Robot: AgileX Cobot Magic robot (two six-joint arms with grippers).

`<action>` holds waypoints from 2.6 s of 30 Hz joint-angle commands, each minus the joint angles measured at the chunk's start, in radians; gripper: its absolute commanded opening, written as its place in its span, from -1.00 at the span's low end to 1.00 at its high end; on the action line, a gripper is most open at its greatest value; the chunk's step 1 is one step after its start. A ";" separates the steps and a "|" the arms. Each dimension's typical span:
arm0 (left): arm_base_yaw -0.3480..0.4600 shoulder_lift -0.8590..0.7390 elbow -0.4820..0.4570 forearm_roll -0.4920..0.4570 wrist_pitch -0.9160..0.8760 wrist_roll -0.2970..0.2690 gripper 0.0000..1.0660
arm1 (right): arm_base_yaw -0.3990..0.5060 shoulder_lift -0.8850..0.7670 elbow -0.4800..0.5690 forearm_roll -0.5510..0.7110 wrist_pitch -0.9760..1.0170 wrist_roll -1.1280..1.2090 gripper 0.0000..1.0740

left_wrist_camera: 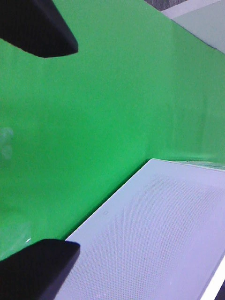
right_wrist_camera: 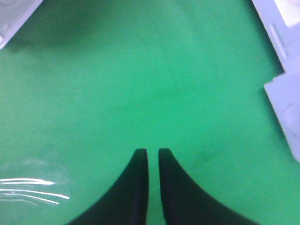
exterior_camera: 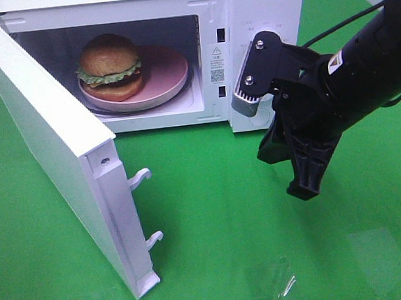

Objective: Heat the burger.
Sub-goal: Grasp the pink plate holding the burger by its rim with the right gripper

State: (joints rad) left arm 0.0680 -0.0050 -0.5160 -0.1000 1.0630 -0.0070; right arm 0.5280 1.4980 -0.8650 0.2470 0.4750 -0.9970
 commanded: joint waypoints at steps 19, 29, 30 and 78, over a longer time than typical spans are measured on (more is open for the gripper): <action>0.001 -0.016 0.000 -0.006 0.001 -0.003 0.88 | -0.001 -0.005 -0.151 -0.395 0.033 -0.118 0.55; 0.001 -0.016 0.000 -0.006 0.001 -0.003 0.88 | 0.055 0.039 -0.165 -0.475 0.037 -0.088 0.80; 0.001 -0.016 0.000 -0.006 0.001 -0.003 0.88 | 0.079 0.056 -0.180 -0.520 0.031 -0.058 0.78; 0.001 -0.016 0.000 -0.006 0.001 -0.003 0.88 | 0.160 0.623 -0.676 -0.605 -0.173 0.060 0.69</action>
State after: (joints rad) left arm 0.0680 -0.0050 -0.5160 -0.1000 1.0630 -0.0070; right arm 0.6880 2.1160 -1.5330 -0.3650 0.3130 -0.9530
